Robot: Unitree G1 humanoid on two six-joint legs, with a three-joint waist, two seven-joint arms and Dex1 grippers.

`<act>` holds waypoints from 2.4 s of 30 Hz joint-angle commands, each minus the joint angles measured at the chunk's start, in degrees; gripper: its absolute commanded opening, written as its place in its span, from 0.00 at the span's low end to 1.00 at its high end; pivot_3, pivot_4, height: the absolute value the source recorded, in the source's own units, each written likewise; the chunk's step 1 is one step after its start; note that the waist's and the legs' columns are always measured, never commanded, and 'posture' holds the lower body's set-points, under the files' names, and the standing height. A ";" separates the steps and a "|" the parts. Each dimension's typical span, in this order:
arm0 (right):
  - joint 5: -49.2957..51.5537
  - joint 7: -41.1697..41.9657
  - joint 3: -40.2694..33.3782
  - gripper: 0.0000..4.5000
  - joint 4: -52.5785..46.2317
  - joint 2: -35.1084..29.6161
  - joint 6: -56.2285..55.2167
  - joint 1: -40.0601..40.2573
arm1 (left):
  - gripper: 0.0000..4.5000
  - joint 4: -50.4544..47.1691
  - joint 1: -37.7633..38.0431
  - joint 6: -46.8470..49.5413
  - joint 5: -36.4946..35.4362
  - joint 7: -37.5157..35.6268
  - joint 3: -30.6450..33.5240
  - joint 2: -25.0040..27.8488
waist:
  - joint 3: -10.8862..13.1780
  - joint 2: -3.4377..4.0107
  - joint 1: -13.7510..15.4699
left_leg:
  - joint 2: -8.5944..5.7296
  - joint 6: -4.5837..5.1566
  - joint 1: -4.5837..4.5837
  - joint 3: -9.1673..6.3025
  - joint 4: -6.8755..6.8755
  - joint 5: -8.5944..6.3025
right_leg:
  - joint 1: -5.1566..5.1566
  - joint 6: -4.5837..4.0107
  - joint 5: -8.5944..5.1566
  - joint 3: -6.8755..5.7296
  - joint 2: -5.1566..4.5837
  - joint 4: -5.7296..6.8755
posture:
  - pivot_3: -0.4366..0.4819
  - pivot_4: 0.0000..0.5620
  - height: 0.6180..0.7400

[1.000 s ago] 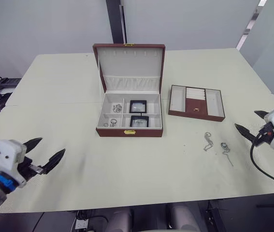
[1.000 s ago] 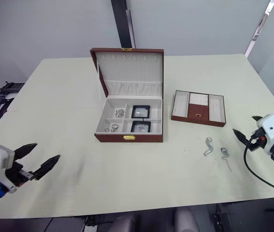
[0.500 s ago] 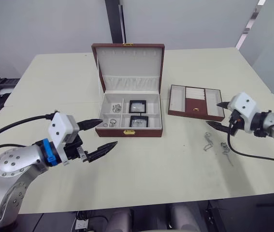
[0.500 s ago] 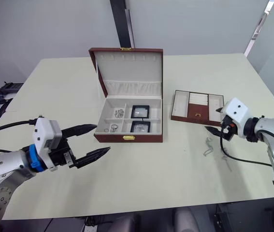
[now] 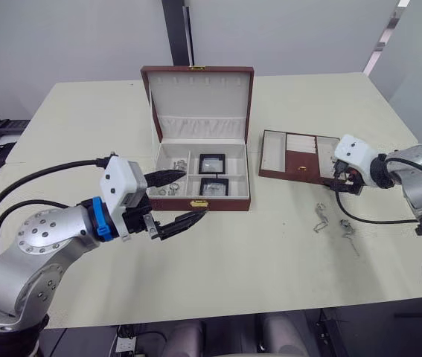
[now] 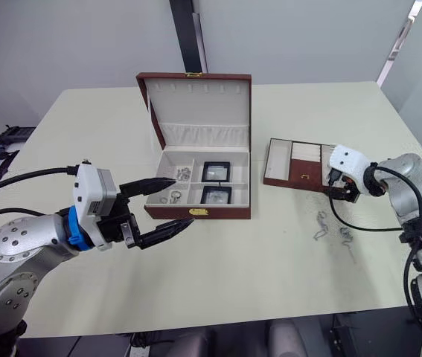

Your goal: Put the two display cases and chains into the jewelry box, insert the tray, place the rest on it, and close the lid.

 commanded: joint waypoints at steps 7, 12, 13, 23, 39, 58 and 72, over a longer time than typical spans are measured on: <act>-2.61 0.80 0.29 0.66 8.82 3.89 -4.03 -4.67 | 1.00 -3.12 -4.75 3.19 -4.14 2.85 -1.43 -0.05 | 0.00 0.01 -0.12 | 0.01 -0.02 0.01 0.01 -0.01 0.01 | -0.02 0.00 0.00 0.01 0.01 0.02 | 0.48 0.27 1.00; -1.88 1.71 -0.52 0.34 8.73 4.28 -3.94 -4.58 | 1.00 -2.62 -6.44 3.87 -4.74 3.59 -2.06 0.01 | 0.00 0.01 -0.02 | -0.01 -0.03 0.00 0.00 0.02 0.01 | -0.02 0.01 0.01 0.01 0.00 0.02 | 0.48 0.27 1.00; -1.83 1.87 -0.61 0.29 8.37 4.06 -3.87 -4.37 | 1.00 -2.49 -6.63 3.94 -4.71 3.65 -2.17 0.05 | 0.00 0.01 -0.03 | 0.00 -0.03 0.00 0.00 0.02 0.01 | -0.02 0.01 0.01 0.01 0.01 0.02 | 0.48 0.27 1.00; 1.13 5.85 -4.45 0.01 -0.40 -0.18 0.74 -0.53 | 1.00 -0.29 -6.83 3.51 -4.55 1.83 -0.09 1.68 | 0.02 0.02 0.01 | -0.02 -0.03 -0.03 0.00 0.01 0.01 | -0.03 0.01 0.00 0.01 0.00 0.01 | 0.48 0.27 1.00; 15.37 22.69 -12.93 0.01 -37.67 -20.08 18.03 13.88 | 1.00 5.95 6.52 2.53 -2.97 -8.45 15.47 10.94 | 0.20 0.27 -0.02 | 0.02 0.17 -0.05 0.01 0.00 -0.09 | -0.08 0.02 -0.01 0.01 0.01 0.03 | 0.48 0.27 1.00; 17.50 20.59 7.43 0.01 -40.88 0.18 27.28 -11.01 | 1.00 11.01 18.25 -1.62 4.92 -13.42 25.65 11.53 | 0.26 0.27 -0.04 | 0.08 0.09 -0.08 -0.08 -0.05 -0.06 | -0.15 0.01 0.00 -0.06 0.04 -0.01 | 0.48 0.27 1.00; 13.09 14.60 13.69 0.01 -24.78 17.85 25.03 -18.40 | 1.00 10.70 19.34 -1.90 4.75 -13.04 27.62 10.13 | 0.26 0.25 -0.05 | 0.07 -0.01 -0.12 -0.28 -0.05 0.00 | -0.34 -0.02 0.02 0.01 0.00 0.10 | 0.48 0.27 1.00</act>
